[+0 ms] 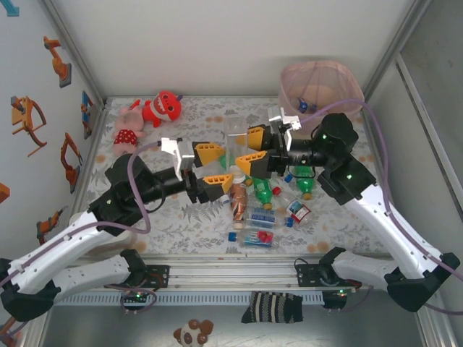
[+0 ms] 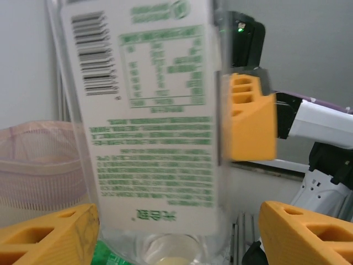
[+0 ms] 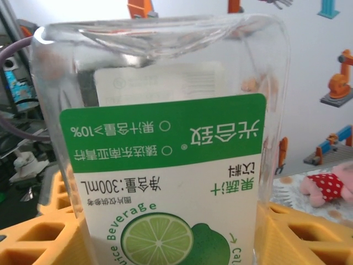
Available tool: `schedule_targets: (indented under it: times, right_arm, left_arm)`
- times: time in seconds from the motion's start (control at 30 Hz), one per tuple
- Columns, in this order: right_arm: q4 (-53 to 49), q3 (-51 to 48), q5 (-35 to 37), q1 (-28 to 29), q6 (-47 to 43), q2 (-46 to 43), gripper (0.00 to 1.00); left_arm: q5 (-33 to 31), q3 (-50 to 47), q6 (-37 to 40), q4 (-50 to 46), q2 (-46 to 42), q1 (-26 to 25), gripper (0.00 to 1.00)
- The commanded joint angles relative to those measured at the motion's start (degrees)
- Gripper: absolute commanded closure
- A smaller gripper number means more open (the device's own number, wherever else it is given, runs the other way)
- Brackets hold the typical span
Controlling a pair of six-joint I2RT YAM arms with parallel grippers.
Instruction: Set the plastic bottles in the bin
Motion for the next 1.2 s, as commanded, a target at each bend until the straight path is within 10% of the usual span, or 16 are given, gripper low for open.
schedule_targets:
  times: [0.0,0.67,1.17]
  right_arm:
    - [-10.2,7.2,11.6,-0.9,-5.9,2.3,0.41]
    - [-22.2,30.5,43.0,-30.9,21.6,24.2,0.54]
    - [-36.3,36.1,57.0,-33.5,59.8,38.5,0.57]
  left_arm:
    - [-5.5,-2.4,3.5,-6.1,-5.8,-0.1,0.23]
    - [-10.3,-8.6,2.5,-9.7,-17.3,0.0,0.24]
    - [-9.8,-9.4,1.4,-9.7,-17.9,0.0,0.24]
